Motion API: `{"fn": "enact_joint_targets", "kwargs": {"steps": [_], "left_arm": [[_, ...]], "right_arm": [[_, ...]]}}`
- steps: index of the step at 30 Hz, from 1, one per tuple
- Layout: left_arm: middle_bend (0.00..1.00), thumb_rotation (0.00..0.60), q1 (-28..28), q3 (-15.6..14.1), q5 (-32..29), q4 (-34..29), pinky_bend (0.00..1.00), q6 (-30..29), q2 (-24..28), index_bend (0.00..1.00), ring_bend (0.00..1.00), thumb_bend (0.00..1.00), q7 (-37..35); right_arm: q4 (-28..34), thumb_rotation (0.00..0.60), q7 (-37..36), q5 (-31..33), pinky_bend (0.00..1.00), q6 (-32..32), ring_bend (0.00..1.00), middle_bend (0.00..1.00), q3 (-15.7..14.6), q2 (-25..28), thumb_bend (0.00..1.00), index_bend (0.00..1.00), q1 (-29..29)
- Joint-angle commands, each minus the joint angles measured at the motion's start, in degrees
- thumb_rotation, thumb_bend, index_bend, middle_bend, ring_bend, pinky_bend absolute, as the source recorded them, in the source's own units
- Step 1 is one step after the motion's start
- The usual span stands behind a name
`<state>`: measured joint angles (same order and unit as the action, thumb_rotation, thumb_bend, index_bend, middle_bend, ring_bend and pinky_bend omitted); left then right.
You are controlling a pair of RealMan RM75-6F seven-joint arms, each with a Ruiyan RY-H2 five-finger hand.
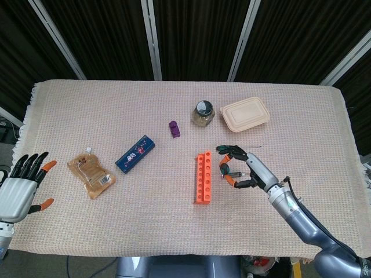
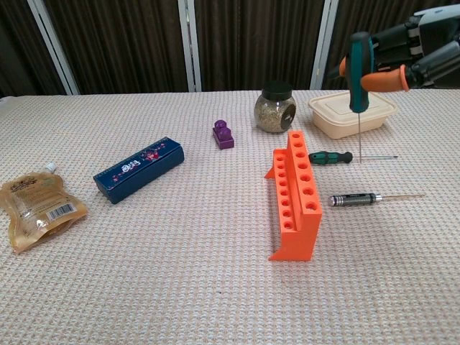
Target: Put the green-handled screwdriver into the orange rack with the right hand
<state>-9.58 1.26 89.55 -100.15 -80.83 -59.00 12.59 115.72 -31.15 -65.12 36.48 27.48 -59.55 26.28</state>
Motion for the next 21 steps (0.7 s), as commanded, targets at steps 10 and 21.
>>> {"fn": "enact_joint_targets", "kwargs": {"steps": [10,21], "left_arm": [[0.00,0.600,-0.34,0.14,-1.35,-0.42,0.00,0.85,0.01,0.15,0.00,0.10,1.32],[0.00,0.600,-0.65,0.87,-3.36,-0.30,0.00,1.22,0.21,0.15,0.00,0.10,1.77]], "right_arm": [[-4.54,0.600,-20.11,-13.72,0.00,-0.26,0.00,0.19,-1.35,-4.80,0.49,0.58,-0.72],[-12.35,0.600,-24.13,-19.50,0.00,7.54,0.00,0.19,-7.55,-12.97,0.49,0.59,1.66]]}}
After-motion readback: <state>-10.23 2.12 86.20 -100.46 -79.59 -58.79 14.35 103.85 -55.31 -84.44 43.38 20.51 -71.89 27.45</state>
